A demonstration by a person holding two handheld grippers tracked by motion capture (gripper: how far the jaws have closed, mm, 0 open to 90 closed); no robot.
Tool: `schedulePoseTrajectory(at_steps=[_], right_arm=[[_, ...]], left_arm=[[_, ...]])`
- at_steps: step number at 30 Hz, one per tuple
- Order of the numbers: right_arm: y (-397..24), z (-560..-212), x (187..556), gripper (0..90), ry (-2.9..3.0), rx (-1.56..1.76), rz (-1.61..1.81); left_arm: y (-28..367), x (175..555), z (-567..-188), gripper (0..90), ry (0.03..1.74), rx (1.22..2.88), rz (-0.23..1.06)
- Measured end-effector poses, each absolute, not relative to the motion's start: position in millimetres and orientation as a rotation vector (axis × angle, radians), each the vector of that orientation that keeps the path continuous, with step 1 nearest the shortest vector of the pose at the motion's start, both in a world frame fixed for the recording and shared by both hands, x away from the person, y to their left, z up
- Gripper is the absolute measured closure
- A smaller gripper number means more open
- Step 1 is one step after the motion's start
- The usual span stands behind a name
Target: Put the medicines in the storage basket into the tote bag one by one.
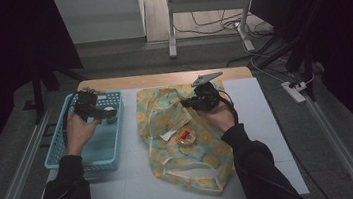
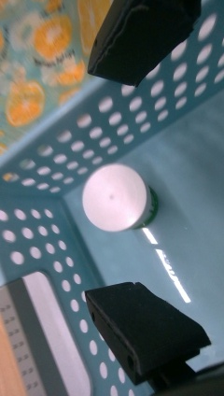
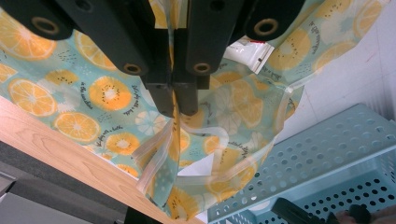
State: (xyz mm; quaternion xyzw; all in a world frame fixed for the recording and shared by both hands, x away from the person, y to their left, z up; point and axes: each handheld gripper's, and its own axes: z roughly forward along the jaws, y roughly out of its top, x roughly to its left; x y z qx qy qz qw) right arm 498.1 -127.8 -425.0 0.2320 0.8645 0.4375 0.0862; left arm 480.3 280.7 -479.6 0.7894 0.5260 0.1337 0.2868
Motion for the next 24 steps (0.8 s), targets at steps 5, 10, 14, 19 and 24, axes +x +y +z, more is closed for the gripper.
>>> schedulePoseTrajectory(at_steps=[5,10,14,19,24], right_arm=[[-129,-425,499,89.6,2.577,0.688,1.301],[-130,-426,499,89.7,2.577,0.690,1.303],[-129,-426,498,89.7,2.578,0.687,1.303],[-129,-425,498,89.7,2.578,0.687,1.305],[-130,-426,498,89.6,2.580,0.691,1.310]], left_arm=[[281,487,-487,0.0,1.426,2.126,0.349],[277,492,-491,1.5,1.423,2.165,0.357],[277,495,-493,5.0,1.428,2.179,0.355],[274,497,-498,17.9,1.421,2.222,0.354],[272,497,-499,29.8,1.416,2.239,0.348]])
